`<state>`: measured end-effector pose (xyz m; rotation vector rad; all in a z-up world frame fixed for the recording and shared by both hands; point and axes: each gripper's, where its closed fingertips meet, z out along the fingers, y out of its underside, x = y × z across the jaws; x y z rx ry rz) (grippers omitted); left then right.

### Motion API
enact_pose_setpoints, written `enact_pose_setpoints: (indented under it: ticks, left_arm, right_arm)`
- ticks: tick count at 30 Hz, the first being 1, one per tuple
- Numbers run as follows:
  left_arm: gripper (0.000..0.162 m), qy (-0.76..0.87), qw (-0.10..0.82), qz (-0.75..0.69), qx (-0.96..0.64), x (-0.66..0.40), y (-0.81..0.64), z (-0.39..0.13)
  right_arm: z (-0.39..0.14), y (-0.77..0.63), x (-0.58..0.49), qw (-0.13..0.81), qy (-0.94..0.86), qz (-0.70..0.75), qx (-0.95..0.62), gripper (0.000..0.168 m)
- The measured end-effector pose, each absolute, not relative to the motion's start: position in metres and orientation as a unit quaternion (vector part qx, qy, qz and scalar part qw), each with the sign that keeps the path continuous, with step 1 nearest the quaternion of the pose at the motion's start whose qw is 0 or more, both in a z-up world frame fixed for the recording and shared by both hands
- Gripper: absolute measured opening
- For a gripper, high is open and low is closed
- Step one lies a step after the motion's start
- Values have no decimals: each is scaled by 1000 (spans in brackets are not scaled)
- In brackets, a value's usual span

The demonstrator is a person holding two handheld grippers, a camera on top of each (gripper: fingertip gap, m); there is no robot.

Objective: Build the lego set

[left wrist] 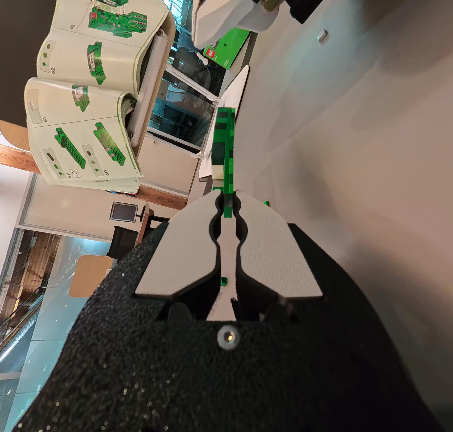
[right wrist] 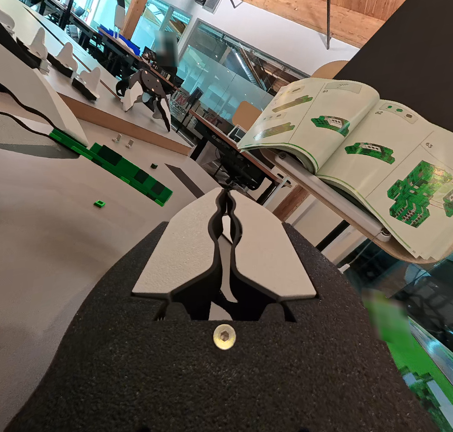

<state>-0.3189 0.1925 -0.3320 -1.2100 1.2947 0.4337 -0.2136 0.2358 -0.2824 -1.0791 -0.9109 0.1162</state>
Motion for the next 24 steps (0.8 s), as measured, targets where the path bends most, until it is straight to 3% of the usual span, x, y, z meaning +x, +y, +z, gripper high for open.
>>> enact_pose_setpoints:
  ticks: [14, 24]
  left_arm:
    - [6, 568, 603, 216, -517, -321, 193, -333]
    - [6, 372, 594, 354, -620, -454, 223, -306]
  right_arm:
    - [-287, 238, -216, 750, -423, 58, -505, 0]
    - [-315, 233, -238, 680, -492, 82, -538, 0]
